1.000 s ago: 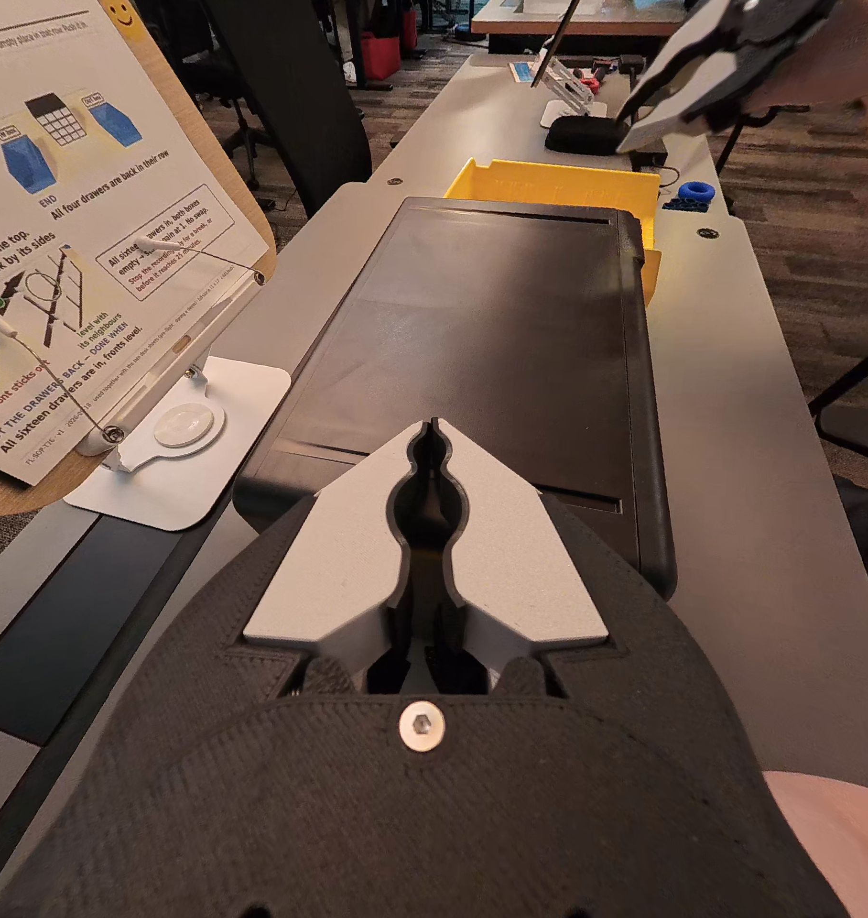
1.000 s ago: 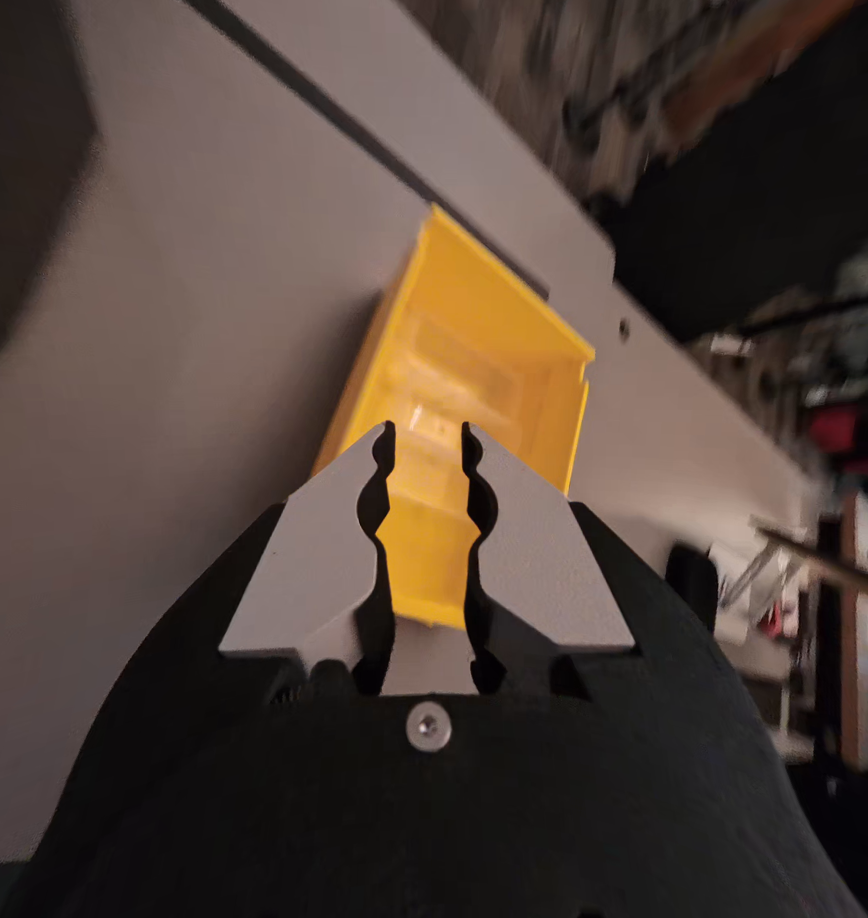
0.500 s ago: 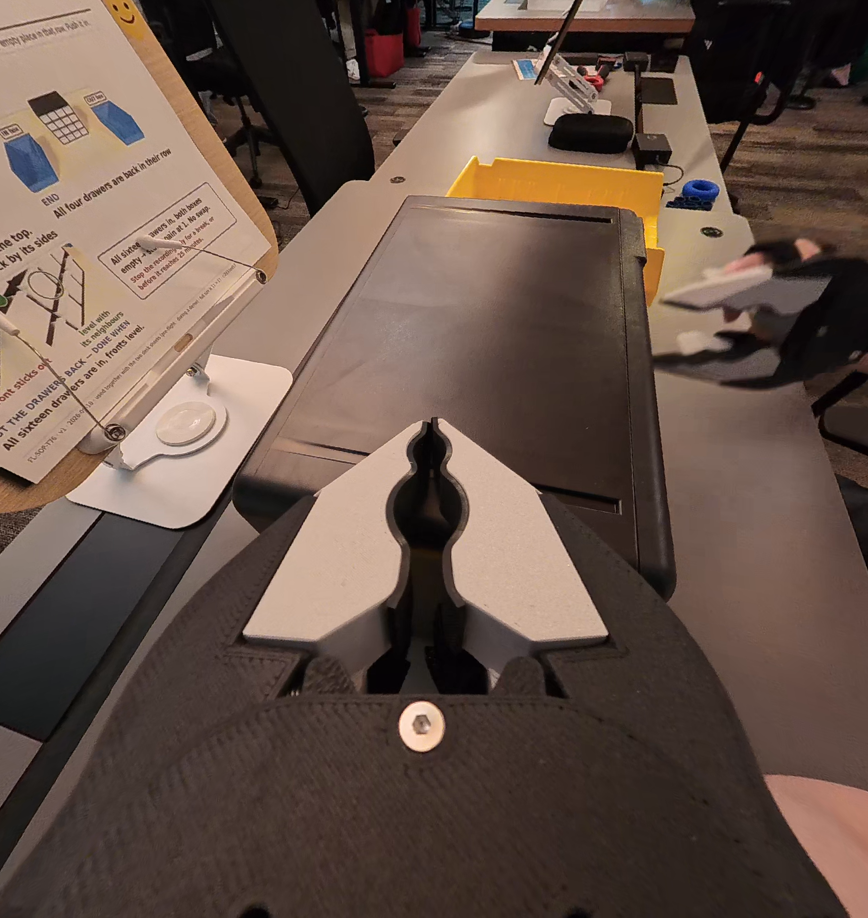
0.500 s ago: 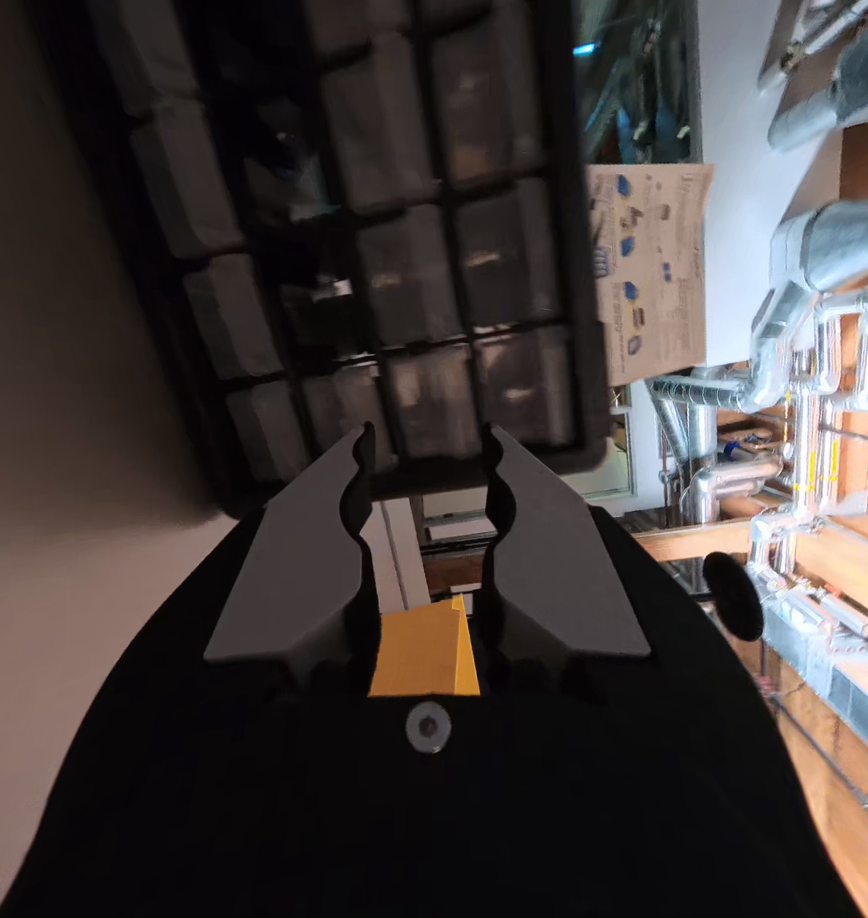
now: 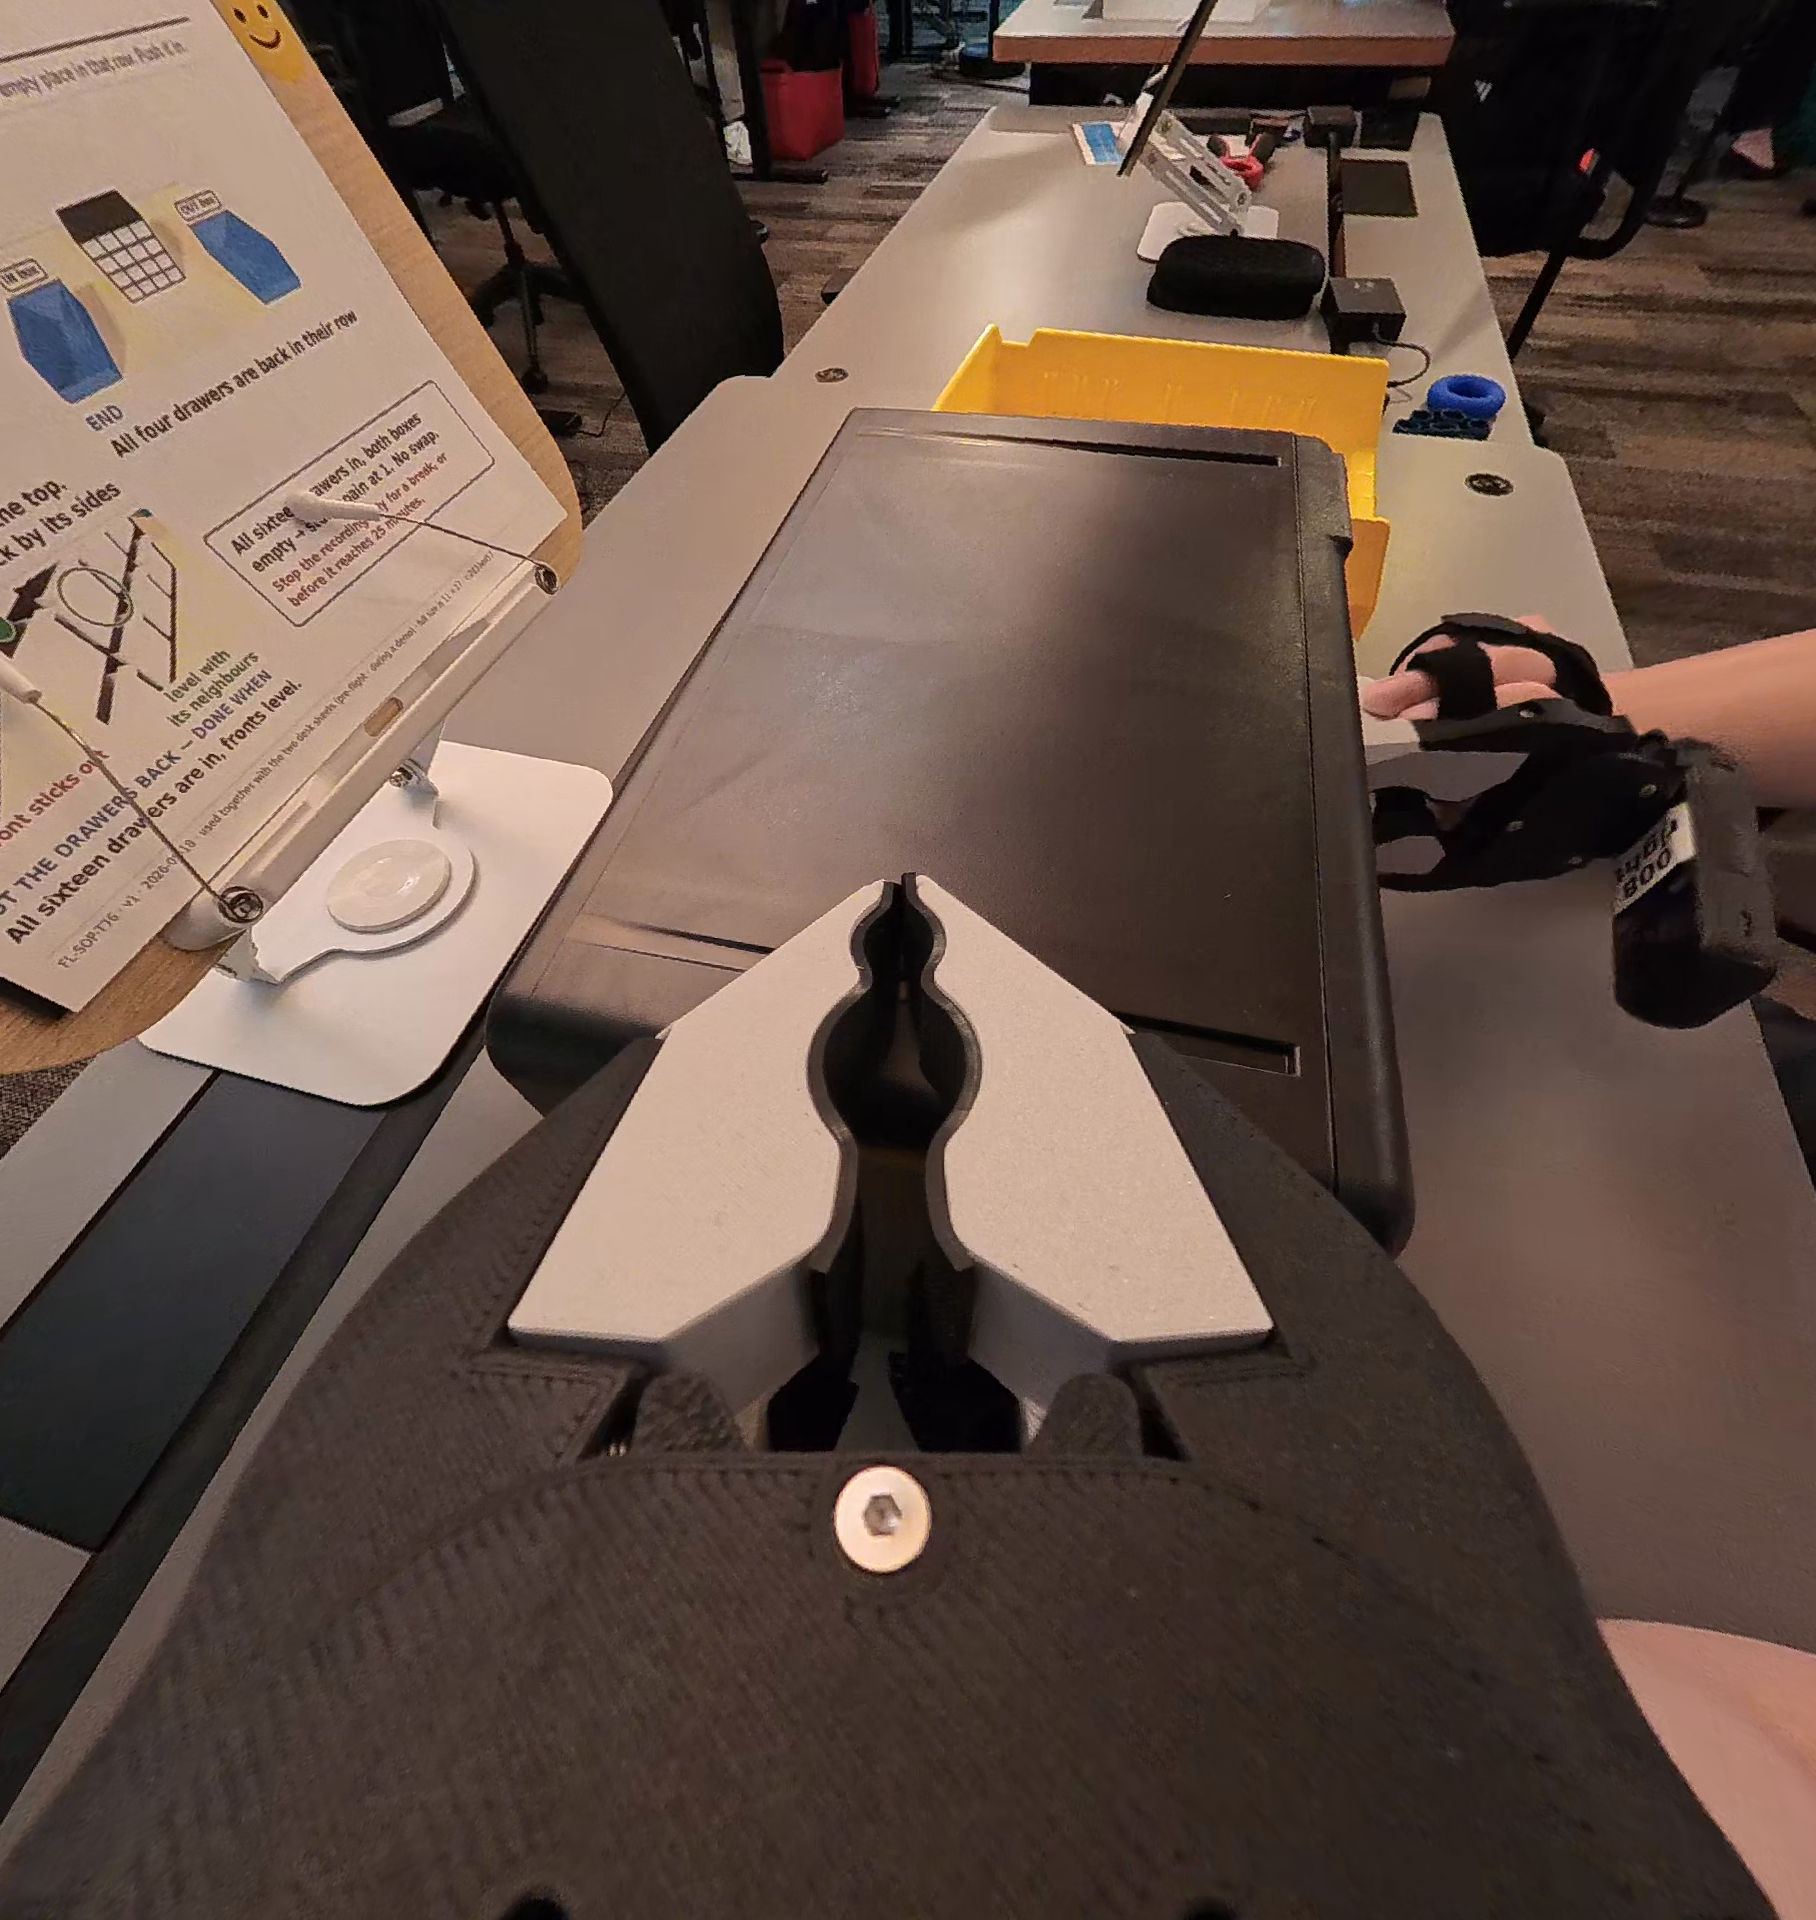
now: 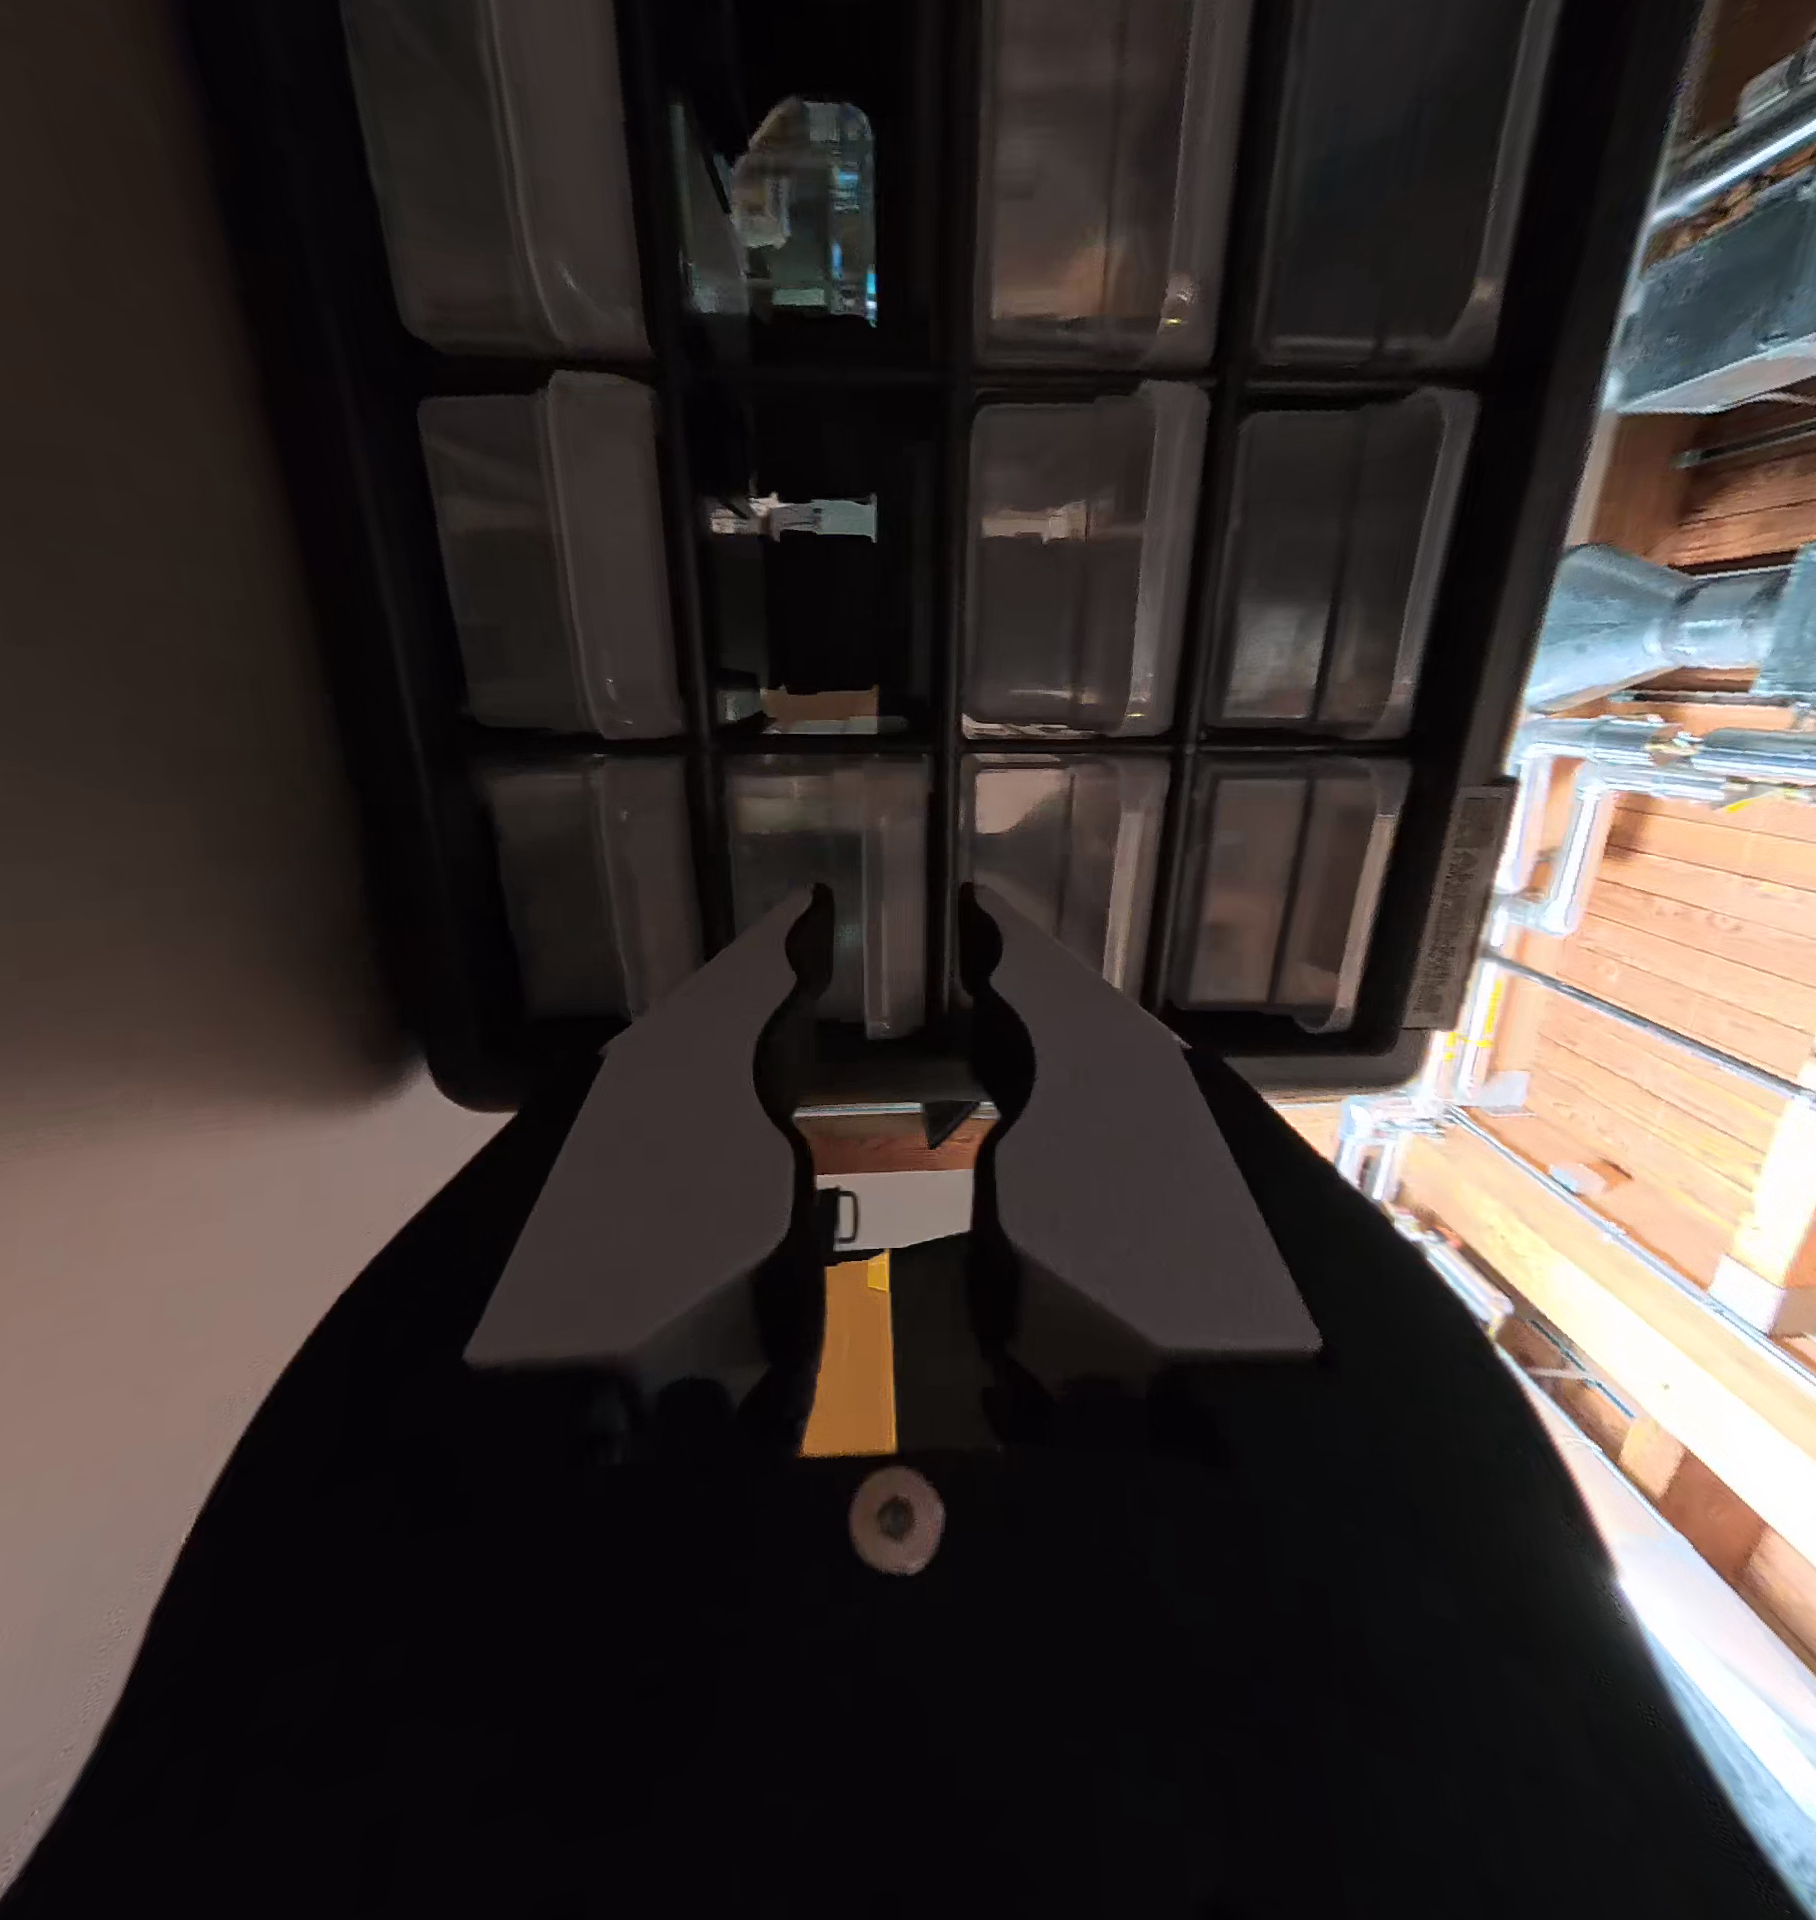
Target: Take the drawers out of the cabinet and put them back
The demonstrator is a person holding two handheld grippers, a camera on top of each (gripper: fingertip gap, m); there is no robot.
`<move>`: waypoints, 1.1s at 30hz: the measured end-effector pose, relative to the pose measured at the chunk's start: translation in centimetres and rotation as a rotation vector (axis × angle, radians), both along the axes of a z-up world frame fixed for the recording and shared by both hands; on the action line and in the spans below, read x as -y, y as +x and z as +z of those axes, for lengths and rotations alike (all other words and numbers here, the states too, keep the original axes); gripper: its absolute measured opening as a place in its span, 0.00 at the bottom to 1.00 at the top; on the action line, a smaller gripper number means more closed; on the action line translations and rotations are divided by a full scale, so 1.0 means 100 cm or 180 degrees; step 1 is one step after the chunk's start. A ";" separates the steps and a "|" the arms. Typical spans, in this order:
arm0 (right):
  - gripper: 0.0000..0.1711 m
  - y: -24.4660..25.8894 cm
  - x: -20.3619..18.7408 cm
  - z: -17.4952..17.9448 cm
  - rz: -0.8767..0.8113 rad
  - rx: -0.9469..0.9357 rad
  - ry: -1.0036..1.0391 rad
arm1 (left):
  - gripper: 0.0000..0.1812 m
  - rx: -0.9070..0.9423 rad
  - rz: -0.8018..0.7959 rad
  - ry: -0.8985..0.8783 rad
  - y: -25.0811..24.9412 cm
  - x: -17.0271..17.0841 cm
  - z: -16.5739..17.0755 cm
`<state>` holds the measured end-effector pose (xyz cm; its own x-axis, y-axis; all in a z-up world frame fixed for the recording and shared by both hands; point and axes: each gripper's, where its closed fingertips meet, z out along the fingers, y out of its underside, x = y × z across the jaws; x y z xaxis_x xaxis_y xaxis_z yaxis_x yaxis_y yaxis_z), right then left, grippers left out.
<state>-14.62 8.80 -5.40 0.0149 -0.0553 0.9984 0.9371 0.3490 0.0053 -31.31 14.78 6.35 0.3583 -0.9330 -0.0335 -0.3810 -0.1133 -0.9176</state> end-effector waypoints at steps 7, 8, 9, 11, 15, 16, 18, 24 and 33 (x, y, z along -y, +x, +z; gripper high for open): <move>0.04 0.001 -0.002 -0.001 0.0009 0.0053 0.0076 | 0.00 0.0007 -0.0002 -0.0006 0.000 0.000 0.000; 0.04 0.000 -0.001 -0.001 0.0020 0.0053 0.0083 | 0.00 0.0012 -0.0004 -0.0011 0.000 0.000 0.000; 0.04 0.001 0.001 -0.001 0.0028 0.0036 0.0068 | 0.00 0.0017 -0.0006 -0.0018 0.000 0.000 0.000; 0.04 0.001 0.006 -0.001 0.0067 0.0001 0.0045 | 0.00 0.0027 -0.0010 -0.0029 0.000 0.000 0.000; 0.04 0.002 0.022 -0.001 0.0123 0.0001 0.0049 | 0.00 0.0025 -0.0011 -0.0027 0.000 0.000 0.000; 0.04 0.002 0.026 -0.001 0.0136 0.0001 0.0043 | 0.00 0.0026 -0.0011 -0.0028 0.000 0.000 0.000; 0.04 0.003 0.035 -0.001 0.0169 -0.0006 0.0016 | 0.00 0.0030 -0.0011 -0.0032 0.000 0.000 0.000; 0.10 0.003 0.053 -0.007 0.0224 -0.0008 -0.0323 | 0.00 0.0035 -0.0008 -0.0032 0.000 0.000 0.000; 0.21 -0.004 0.047 -0.004 0.0419 -0.0047 -0.2212 | 0.00 0.0042 -0.0011 -0.0036 0.000 0.000 0.000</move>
